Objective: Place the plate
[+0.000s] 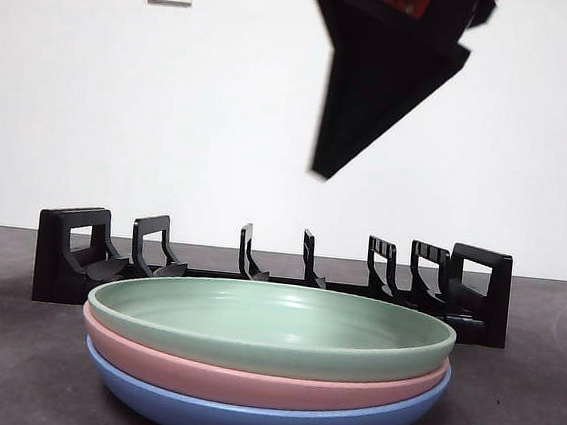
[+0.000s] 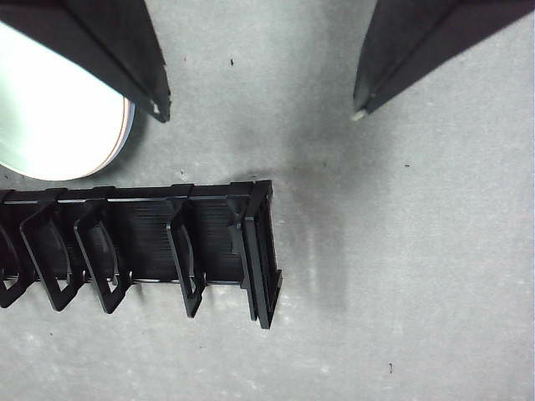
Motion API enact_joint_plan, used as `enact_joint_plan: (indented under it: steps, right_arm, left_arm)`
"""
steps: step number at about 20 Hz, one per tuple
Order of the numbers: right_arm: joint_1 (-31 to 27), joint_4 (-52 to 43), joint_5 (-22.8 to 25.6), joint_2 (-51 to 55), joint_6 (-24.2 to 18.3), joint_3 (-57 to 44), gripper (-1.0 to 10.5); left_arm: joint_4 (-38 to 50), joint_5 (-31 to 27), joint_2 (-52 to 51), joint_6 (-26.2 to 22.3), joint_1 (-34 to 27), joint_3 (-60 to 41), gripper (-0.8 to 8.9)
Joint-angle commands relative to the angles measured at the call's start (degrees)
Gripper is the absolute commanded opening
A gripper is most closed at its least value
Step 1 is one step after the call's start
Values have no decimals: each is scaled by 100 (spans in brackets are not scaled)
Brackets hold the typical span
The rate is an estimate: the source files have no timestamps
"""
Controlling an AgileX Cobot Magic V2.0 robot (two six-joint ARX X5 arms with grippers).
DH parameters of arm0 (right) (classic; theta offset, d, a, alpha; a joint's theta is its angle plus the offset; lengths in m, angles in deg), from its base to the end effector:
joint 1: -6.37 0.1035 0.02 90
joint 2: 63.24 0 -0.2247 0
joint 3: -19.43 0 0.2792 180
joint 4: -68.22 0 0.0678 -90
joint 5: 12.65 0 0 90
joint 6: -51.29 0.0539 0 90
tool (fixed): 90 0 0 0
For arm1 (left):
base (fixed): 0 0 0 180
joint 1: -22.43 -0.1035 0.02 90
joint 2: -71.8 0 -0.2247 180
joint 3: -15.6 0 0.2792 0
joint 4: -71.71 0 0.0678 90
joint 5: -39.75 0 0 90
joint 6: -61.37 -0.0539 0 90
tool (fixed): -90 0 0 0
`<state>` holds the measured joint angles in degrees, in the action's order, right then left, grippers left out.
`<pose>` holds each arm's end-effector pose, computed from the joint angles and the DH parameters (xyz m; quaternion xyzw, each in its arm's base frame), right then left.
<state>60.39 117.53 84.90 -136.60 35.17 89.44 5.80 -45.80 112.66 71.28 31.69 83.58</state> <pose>0.1866 0.2450 0.2061 -0.3402 0.3277 0.4035 0.7836 0.1901 -0.0352 0.3016 -0.0670 0.3403 -0.0835 0.9342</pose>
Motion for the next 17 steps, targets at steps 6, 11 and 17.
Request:
enact_joint_plan:
  steps: [6, 11, 17]
  right_arm:
    - [-2739, -326, -315, 935, 752, -122, 268]
    - [-3683, -13, -372, 1799, 872, -422, 268]
    - [-3836, 319, -367, 2863, 1451, -1064, 268]
  left_arm:
    - [131, 0, 201, 20, 2, 98, 344]
    - [251, 2, 376, 20, 4, 98, 344]
    - [184, 2, 407, 17, 4, 98, 344]
